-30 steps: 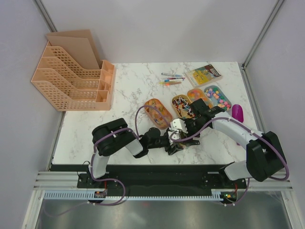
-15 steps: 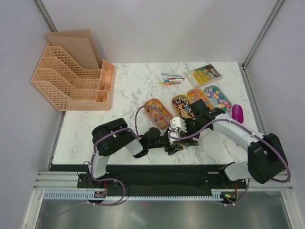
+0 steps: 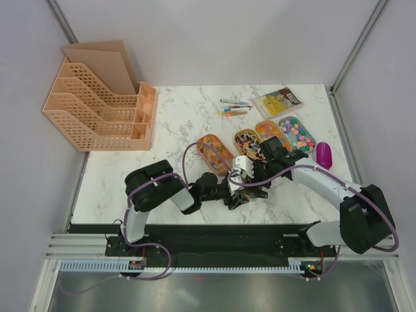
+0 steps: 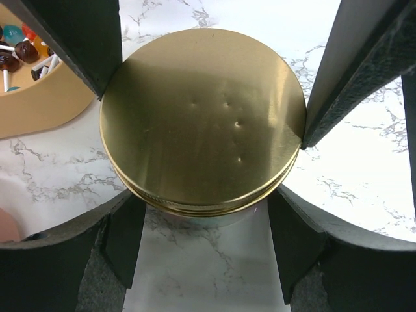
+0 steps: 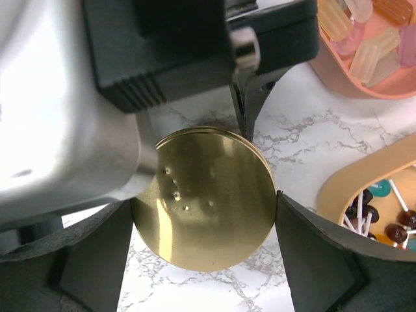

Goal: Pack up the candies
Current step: Screw the bottle lid onto the packing bottle.

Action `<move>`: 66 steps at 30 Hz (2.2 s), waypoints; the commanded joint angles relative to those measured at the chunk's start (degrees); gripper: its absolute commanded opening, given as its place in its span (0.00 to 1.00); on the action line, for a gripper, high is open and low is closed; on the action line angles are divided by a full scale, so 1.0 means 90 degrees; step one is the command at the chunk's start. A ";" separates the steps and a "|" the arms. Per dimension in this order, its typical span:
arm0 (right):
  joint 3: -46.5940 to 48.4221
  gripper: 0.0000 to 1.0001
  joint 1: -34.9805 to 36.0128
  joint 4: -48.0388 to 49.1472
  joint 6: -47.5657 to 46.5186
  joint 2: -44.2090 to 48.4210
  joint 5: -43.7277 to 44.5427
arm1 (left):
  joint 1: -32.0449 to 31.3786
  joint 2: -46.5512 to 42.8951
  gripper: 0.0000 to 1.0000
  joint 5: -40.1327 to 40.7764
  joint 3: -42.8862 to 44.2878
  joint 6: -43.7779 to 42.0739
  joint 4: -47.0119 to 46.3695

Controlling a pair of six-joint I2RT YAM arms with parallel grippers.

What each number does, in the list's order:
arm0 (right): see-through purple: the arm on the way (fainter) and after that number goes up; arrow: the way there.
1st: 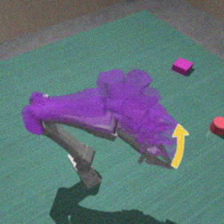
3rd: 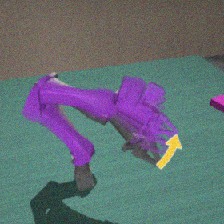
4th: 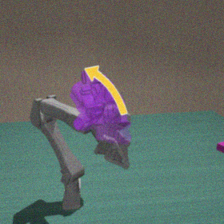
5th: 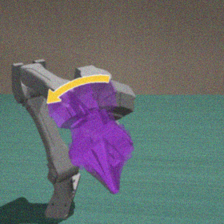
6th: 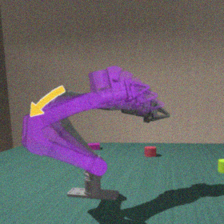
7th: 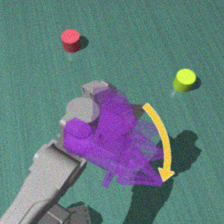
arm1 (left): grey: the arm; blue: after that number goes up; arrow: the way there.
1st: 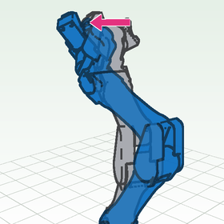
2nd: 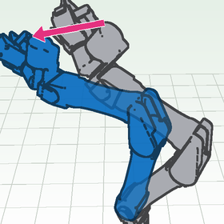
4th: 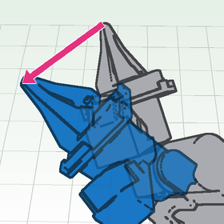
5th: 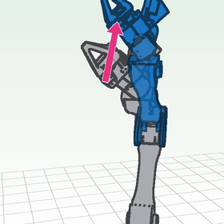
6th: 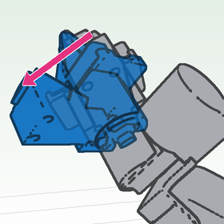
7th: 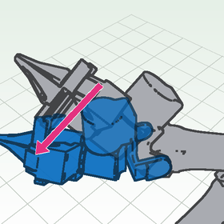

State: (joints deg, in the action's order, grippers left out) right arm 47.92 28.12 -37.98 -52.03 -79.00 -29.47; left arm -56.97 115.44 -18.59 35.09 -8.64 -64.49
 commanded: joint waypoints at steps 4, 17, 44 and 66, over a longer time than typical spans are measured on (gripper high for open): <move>-0.0793 0.65 0.0128 -0.0488 0.1523 -0.0052 0.1350 | -0.0018 0.0416 0.04 0.0806 -0.0256 -0.0758 0.1921; -0.0823 0.64 0.0157 -0.0566 0.1680 -0.0148 0.1859 | -0.0018 0.0435 0.06 0.0845 -0.0218 -0.0778 0.1970; 0.0163 0.98 0.0167 -0.0604 0.1192 0.1219 0.0951 | 0.0070 -0.2806 1.00 0.0386 0.0387 -0.0973 0.5621; -0.0383 0.98 0.0176 0.0147 0.0840 0.0438 0.0375 | 0.0920 -0.2583 0.03 -0.1020 0.2526 0.0626 0.6667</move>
State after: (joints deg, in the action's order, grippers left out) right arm 46.09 27.94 -34.39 -41.58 -73.25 -24.16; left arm -49.15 92.33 -20.14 49.19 -12.38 3.66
